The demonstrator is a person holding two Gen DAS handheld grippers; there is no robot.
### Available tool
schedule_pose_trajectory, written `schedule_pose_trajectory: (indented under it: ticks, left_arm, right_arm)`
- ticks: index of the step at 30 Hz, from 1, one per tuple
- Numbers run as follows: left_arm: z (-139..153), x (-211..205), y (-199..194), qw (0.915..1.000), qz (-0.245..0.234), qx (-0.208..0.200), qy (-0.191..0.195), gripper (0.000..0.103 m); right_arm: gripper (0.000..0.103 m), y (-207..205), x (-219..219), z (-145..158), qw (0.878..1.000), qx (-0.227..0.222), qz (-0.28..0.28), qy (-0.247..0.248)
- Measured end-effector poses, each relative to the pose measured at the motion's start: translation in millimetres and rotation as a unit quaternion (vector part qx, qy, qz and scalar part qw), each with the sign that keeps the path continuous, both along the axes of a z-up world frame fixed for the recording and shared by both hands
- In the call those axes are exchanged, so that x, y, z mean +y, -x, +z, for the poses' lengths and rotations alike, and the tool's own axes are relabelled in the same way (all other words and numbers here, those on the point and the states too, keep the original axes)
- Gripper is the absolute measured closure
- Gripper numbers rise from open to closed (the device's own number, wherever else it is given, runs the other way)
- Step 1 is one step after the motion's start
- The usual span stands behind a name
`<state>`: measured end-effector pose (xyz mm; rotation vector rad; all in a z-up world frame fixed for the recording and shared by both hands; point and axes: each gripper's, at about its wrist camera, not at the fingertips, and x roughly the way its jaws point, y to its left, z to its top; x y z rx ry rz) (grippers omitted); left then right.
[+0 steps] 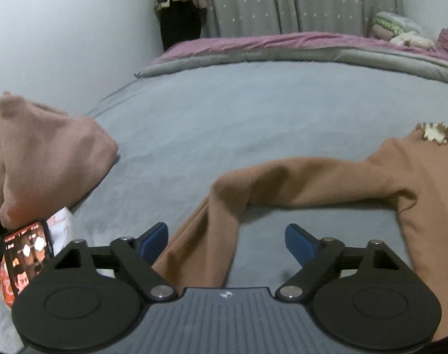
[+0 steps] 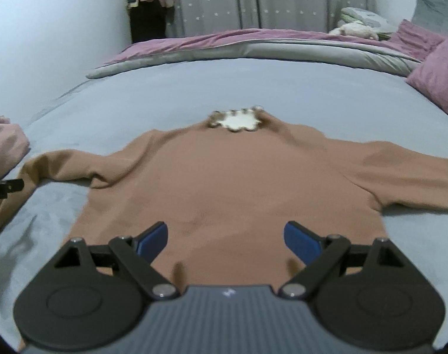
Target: Fold clothes
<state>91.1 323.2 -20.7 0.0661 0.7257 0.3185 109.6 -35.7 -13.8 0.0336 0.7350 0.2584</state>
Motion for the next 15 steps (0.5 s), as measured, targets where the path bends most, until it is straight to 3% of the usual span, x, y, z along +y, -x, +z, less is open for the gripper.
schedule_pose_trajectory:
  ticks: [1,3,5,7,11,15]
  left_arm:
    - [-3,3,0,1.0000,0.004,0.009,0.002,0.025]
    - [-10,12,0,0.9996,0.011,0.021,0.015,0.042]
    - [-11,20,2,0.9991,0.014,0.022,0.035,0.076]
    - [-9,30,6,0.9982,0.015,0.014,0.057,0.098]
    - [12,42,19,0.9971,0.040,-0.041,0.050,0.098]
    - [31,53,35,0.9909,0.060,-0.109,0.051,0.098]
  right_arm:
    - [0.013,-1,5,1,1.000,-0.001,0.004,-0.002]
    - [0.013,-4,15,2,1.000,-0.003,0.011,-0.007]
    - [0.013,-7,24,4,1.000,-0.005,0.017,-0.011]
    - [0.013,-9,32,4,1.000,-0.005,0.023,-0.014]
    - [0.013,-11,41,3,0.999,-0.003,0.028,-0.016]
    - [0.013,-12,42,2,0.999,0.000,0.025,-0.021]
